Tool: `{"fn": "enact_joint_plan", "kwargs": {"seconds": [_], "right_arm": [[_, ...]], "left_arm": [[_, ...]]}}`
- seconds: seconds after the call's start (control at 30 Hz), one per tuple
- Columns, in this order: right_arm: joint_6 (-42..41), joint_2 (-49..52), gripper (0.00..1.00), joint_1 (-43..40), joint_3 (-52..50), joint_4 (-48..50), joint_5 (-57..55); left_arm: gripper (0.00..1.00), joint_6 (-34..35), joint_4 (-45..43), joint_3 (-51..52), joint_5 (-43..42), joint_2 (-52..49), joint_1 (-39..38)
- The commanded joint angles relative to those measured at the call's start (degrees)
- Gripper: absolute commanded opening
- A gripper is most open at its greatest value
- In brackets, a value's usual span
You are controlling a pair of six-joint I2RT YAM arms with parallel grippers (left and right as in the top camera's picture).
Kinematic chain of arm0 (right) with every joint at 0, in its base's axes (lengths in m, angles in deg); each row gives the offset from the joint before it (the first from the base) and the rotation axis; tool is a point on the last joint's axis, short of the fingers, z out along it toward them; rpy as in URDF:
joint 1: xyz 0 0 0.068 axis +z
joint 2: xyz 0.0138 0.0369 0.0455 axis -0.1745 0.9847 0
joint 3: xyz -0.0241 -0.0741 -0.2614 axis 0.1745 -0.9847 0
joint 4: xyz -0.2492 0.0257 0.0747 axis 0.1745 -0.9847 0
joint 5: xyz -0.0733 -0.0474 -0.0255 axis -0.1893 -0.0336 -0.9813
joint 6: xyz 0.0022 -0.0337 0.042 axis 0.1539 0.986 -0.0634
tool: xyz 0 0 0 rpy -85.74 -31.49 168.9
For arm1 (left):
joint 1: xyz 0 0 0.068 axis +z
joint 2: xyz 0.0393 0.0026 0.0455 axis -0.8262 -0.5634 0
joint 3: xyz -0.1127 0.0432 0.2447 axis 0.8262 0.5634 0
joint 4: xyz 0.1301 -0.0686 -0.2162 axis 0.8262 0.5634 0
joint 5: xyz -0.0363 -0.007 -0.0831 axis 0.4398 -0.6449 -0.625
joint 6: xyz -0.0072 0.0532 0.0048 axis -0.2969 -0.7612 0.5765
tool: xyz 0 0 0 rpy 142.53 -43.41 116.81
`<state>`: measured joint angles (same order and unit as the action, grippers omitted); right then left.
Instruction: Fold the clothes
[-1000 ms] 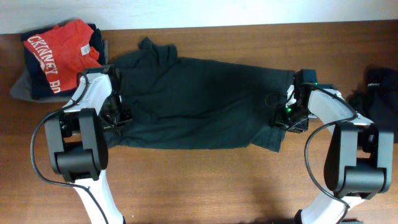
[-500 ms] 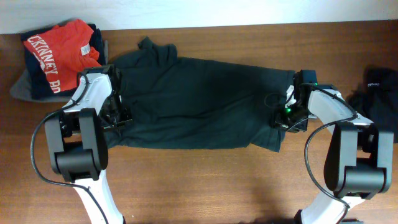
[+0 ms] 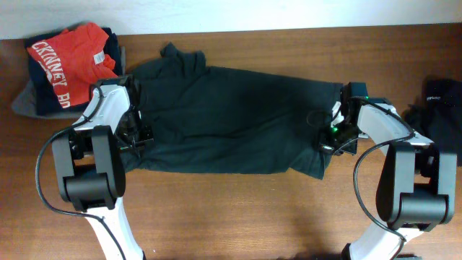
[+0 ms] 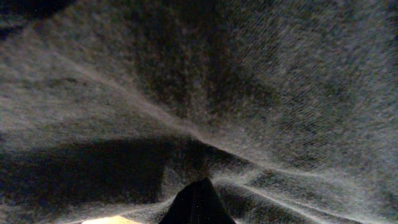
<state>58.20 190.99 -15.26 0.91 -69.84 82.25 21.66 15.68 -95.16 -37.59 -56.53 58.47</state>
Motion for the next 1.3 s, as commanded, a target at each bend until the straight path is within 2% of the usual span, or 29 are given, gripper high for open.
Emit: {"fn": "enact_joint_plan", "kwargs": {"seconds": [0.0,0.37,0.63,1.03,1.27], "right_arm": [[-0.31,0.55,0.04,-0.02,-0.39,-1.97,0.35],[-1.51,-7.54,0.04,-0.13,-0.39,-10.86,0.28],[2.99,-9.07,0.04,-0.11,-0.39,-21.55,1.31],[2.69,-9.09,0.04,-0.11,-0.42,-27.32,-0.72],[0.5,-9.09,0.04,-0.11,-2.8,-27.06,-1.7]], "left_arm": [[0.02,-0.7,0.48,-0.9,0.66,-0.98,0.39],[0.02,-0.7,0.74,-0.9,4.66,-0.98,0.5],[0.02,-0.68,0.66,-1.01,4.7,-0.98,2.64],[0.02,-0.68,0.37,-1.33,4.7,-0.98,6.38],[0.02,-0.68,-0.92,-1.6,4.7,-0.98,8.11]]}}
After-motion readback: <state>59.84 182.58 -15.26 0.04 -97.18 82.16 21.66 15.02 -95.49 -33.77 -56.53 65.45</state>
